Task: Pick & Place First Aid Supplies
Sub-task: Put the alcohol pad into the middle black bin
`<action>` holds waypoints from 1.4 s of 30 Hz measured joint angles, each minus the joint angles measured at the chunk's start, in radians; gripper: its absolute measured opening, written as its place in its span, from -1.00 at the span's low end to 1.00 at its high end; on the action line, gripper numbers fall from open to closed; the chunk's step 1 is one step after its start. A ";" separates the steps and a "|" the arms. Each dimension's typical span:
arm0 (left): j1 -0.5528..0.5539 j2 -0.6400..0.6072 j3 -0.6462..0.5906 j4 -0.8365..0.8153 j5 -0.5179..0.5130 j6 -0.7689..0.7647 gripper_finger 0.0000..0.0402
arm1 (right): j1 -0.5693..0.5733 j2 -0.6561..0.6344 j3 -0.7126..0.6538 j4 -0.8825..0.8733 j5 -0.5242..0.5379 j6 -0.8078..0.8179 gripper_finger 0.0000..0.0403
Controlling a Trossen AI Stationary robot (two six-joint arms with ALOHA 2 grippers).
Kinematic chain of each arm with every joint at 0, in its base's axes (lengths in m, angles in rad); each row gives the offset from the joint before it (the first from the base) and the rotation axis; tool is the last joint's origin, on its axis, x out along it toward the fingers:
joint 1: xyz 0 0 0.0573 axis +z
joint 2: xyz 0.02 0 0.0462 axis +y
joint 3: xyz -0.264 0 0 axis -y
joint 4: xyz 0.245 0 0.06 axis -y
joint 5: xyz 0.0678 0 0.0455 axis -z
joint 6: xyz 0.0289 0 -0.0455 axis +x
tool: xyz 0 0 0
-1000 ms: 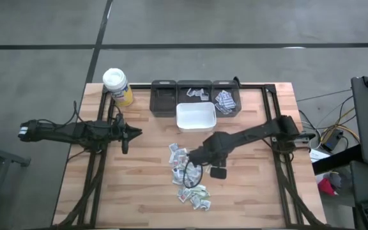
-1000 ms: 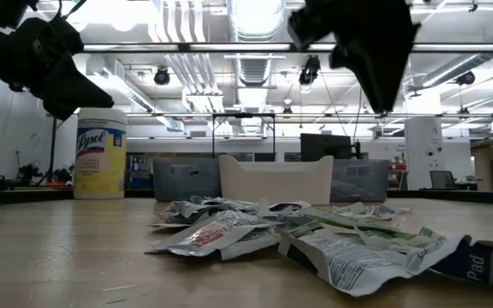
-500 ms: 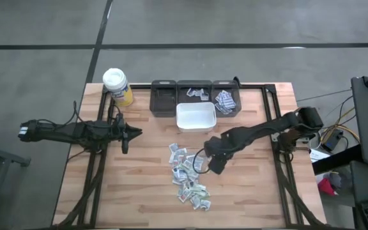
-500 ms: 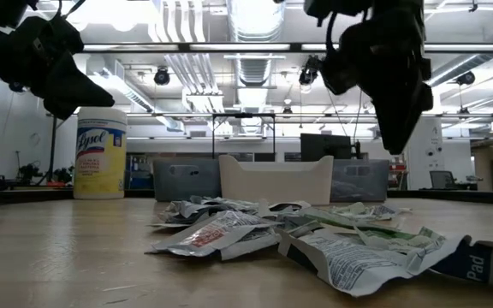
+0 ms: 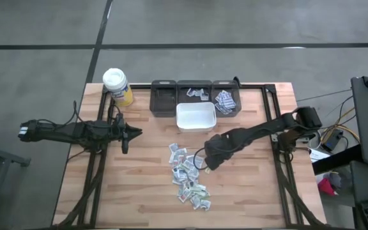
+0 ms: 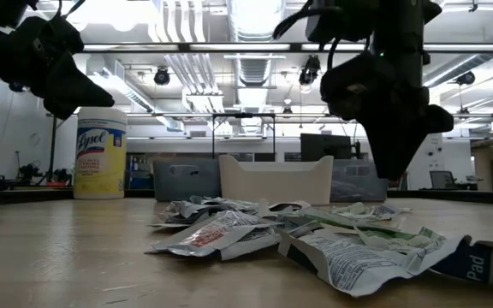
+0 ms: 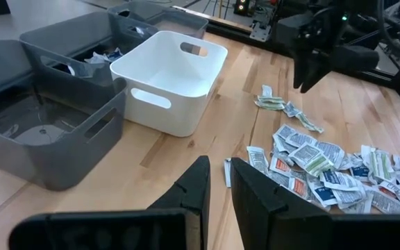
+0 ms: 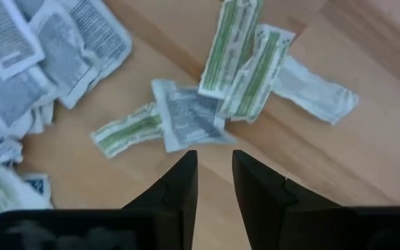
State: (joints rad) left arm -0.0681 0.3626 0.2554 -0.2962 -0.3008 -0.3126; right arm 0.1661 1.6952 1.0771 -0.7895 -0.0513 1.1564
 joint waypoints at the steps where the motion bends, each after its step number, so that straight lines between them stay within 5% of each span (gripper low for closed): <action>1: 0.000 0.000 0.000 0.000 0.000 0.000 -0.74 | -0.001 0.010 0.000 -0.001 -0.001 0.000 -0.58; 25: 0.000 0.000 0.000 -0.003 0.000 0.004 -0.74 | -0.002 0.129 -0.002 0.023 0.021 -0.011 -0.23; 42: 0.000 0.000 0.000 -0.003 0.000 0.003 -0.74 | -0.003 0.137 -0.001 0.004 -0.024 -0.004 -0.63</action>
State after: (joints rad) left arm -0.0681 0.3626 0.2554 -0.2996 -0.3004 -0.3092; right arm 0.1635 1.8318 1.0760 -0.7854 -0.0754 1.1526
